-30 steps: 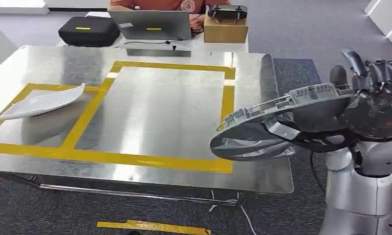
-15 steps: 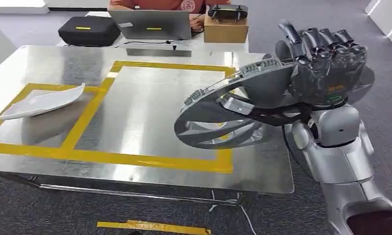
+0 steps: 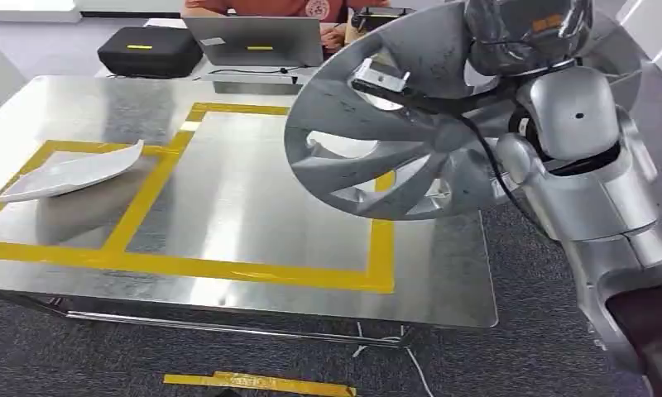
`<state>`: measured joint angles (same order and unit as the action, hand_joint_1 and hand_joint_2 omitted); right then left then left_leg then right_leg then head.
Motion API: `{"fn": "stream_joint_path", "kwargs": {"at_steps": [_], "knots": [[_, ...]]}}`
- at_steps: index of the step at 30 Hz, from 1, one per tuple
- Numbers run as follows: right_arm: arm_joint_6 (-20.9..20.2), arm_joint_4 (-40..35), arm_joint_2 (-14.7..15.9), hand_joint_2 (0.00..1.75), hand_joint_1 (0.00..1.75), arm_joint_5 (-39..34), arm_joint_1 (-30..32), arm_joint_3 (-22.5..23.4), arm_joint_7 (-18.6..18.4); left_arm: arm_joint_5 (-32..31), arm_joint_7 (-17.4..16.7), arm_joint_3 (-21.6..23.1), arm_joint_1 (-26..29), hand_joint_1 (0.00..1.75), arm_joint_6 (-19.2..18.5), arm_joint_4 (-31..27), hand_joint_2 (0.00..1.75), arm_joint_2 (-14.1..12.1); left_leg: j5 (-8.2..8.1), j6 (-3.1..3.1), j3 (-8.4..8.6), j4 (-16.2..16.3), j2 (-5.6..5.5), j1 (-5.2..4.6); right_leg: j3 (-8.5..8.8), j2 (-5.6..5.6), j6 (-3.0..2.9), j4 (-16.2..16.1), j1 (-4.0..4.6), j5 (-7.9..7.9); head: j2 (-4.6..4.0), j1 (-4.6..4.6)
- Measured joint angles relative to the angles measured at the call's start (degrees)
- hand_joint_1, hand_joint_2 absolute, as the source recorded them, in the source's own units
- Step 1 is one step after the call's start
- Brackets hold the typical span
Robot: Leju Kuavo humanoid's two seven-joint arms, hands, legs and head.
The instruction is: Take the parts from the cabinet and place them on the table.
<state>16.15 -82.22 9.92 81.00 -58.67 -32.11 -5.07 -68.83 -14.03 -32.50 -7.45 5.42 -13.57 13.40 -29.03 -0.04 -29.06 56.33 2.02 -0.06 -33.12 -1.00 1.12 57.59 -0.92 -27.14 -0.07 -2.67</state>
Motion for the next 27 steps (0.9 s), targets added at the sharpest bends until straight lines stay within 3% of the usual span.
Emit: {"fn": "stream_joint_path", "kwargs": {"at_steps": [9,15,24,27], "knots": [[-1.29,1.38,1.05,1.75,1.75,-0.9,-1.87,-2.27,-0.98,0.35,0.0,0.0,-0.01,0.0,0.0,0.0,1.75,0.02,-0.01,0.0,-0.02,0.01,-0.01,-0.02,0.0,-0.01,0.0,0.0,-0.02,0.0,0.0,-0.04],[-13.1,4.43,1.62,1.75,1.75,-9.45,-8.64,-3.65,-2.21,1.35,0.0,-0.11,0.08,0.0,-0.04,0.0,1.75,0.0,0.0,0.01,-0.05,0.01,-0.01,-0.05,-0.04,-0.01,0.0,0.01,-0.07,0.03,0.0,-0.02],[-35.68,13.58,1.16,1.75,1.75,-29.29,-19.53,-5.31,-0.92,3.65,0.04,-1.03,0.36,0.0,-0.31,0.0,1.75,-0.33,0.0,0.01,-0.14,0.02,-0.02,-0.05,-0.08,-0.02,0.0,0.03,-0.07,0.03,0.0,-0.02],[-39.81,18.01,0.79,1.75,1.75,-35.15,-23.21,-7.5,-0.35,4.22,0.37,-1.51,0.52,0.0,-0.44,0.0,1.75,-0.48,0.01,0.01,-0.2,0.05,-0.02,-0.05,-0.13,-0.04,0.01,0.03,-0.07,0.05,0.0,0.0]]}}
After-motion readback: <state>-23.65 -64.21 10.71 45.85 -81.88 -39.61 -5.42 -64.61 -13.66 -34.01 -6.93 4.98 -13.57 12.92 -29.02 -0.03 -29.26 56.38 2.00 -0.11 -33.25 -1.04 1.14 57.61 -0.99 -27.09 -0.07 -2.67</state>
